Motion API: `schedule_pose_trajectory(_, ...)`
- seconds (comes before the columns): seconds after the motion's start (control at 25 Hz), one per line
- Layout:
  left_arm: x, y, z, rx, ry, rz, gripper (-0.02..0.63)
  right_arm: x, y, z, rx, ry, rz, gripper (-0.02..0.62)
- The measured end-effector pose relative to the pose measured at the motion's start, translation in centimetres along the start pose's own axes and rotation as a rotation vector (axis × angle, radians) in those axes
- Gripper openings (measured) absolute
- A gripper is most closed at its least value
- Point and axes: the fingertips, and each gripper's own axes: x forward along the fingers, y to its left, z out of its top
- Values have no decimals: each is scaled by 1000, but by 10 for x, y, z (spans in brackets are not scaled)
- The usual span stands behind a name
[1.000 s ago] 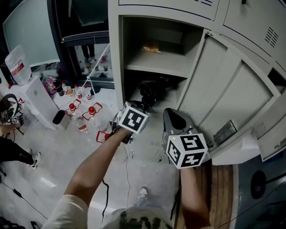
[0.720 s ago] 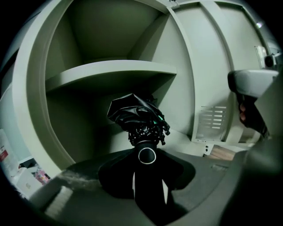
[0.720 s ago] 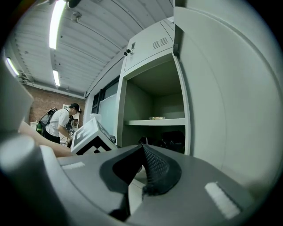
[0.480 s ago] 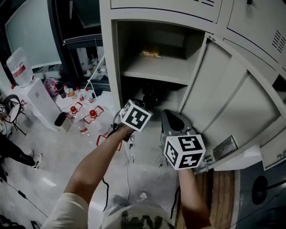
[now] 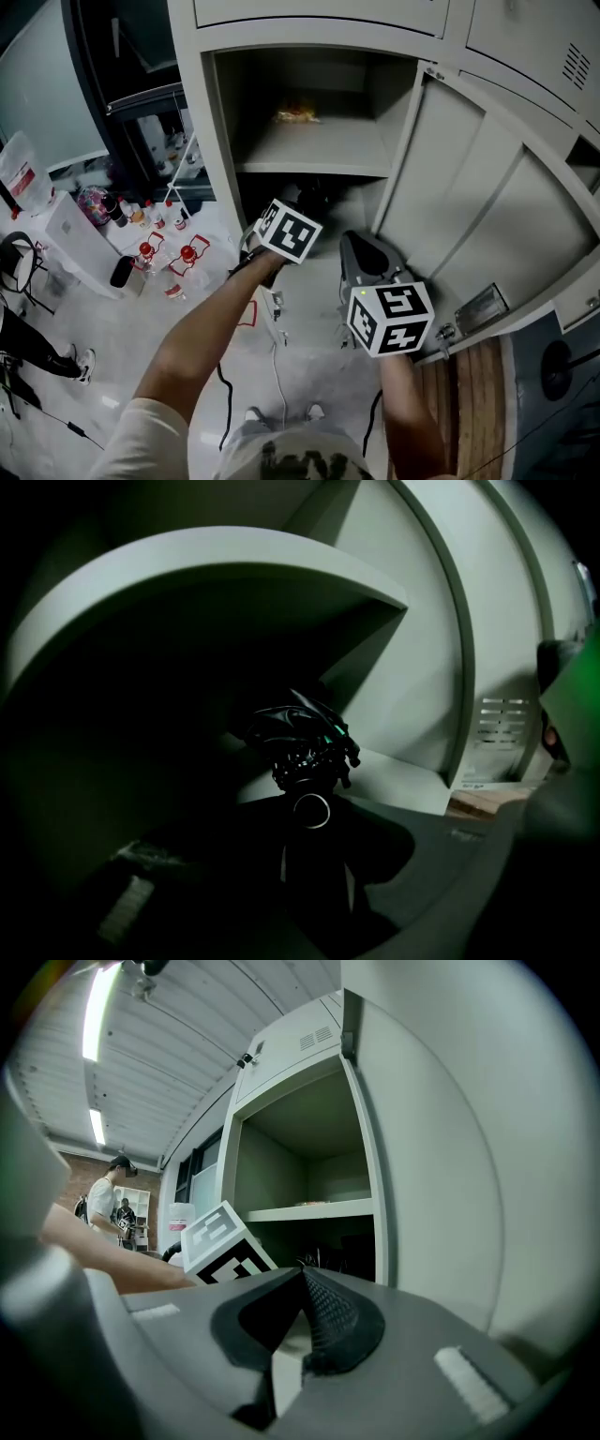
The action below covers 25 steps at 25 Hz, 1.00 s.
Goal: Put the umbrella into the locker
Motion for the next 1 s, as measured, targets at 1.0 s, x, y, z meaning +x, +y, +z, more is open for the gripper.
schedule_pose_trajectory(1.0, 69, 39, 7, 179, 148, 143, 153, 12, -11, -7, -1, 20, -26, -6)
